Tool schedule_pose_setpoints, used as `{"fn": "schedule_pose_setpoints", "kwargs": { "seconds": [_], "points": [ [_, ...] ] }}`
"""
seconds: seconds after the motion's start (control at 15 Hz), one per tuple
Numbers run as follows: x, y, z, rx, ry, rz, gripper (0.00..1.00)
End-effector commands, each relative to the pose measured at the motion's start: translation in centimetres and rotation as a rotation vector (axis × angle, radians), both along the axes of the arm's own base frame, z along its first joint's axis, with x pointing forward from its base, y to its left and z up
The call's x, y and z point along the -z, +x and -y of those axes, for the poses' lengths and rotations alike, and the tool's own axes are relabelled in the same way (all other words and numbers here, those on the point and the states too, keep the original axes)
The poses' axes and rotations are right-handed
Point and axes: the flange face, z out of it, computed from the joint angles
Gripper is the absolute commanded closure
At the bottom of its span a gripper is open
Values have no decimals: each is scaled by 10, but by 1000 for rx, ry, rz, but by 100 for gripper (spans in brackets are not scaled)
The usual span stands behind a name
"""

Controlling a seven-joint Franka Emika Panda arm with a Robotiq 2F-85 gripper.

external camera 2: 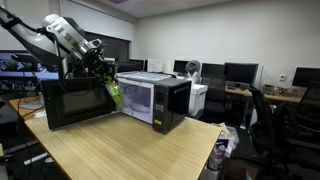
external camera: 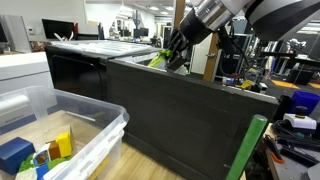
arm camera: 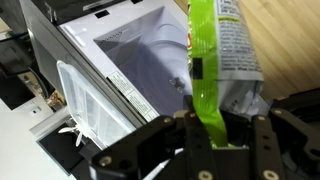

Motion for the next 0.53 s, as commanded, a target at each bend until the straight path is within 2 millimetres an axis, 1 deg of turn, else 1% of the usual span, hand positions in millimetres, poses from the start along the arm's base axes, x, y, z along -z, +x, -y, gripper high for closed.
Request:
{"fn": "schedule_pose_setpoints", "kwargs": {
  "seconds": [0.0,0.2,0.33,0.47],
  "points": [
    [10,2,6,-52,7,1,98],
    [25,2,9,-111,18,-35,98],
    [29,6,10,-130,18,-39,98],
    [17,13,11,-151,-5,6,98]
  ]
}}
